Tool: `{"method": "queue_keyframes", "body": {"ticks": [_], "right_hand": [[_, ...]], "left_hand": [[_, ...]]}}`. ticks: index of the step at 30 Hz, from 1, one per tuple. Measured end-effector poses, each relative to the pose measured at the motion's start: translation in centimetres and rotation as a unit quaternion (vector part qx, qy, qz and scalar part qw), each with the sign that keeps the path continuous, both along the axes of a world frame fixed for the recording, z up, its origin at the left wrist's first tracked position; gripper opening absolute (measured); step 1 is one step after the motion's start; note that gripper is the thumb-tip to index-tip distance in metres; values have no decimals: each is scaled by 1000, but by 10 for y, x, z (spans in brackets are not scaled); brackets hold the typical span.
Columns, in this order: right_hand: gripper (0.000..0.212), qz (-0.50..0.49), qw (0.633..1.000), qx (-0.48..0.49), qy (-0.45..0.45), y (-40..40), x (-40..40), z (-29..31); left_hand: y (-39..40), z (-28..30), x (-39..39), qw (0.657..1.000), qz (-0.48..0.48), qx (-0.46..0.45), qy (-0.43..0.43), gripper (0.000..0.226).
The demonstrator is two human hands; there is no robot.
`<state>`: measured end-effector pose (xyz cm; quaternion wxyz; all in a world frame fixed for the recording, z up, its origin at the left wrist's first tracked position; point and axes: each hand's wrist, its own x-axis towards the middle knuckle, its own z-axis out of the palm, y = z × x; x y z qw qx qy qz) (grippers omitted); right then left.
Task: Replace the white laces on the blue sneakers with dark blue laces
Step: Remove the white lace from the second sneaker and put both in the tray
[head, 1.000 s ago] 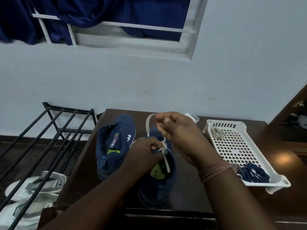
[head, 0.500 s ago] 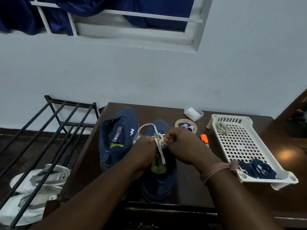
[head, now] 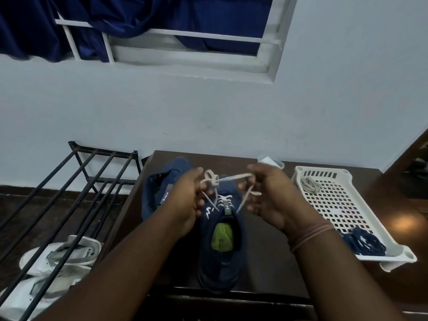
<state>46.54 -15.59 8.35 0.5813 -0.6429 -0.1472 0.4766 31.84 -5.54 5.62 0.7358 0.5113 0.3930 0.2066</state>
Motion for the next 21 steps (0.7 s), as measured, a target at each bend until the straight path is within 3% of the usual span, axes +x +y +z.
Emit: {"method": "queue_keyframes", "body": {"ticks": [3, 7, 12, 15, 17, 19, 21], "right_hand": [[35, -96, 985, 142, 34, -3, 9, 15], [34, -122, 963, 237, 29, -7, 15, 22], [40, -145, 959, 150, -194, -10, 16, 18], [47, -25, 903, -20, -429, -14, 11, 5], [41, 106, 861, -147, -475, -15, 3, -2], [30, 220, 836, -220, -451, -15, -5, -9], [27, 240, 829, -237, -445, -12, -10, -13]], "left_hand": [[17, 14, -9, 995, 64, 0, -79, 39], [26, 26, -15, 979, 145, -15, -139, 33], [32, 24, -16, 978, 170, 22, -115, 25], [27, 13, -9, 991, 86, 97, 14, 17], [21, 4, -5, 979, 16, 152, 137, 16], [11, -2, -3, 921, -81, 254, 286, 19], [-3, -7, -2, 868, -132, 330, 346, 27]]}}
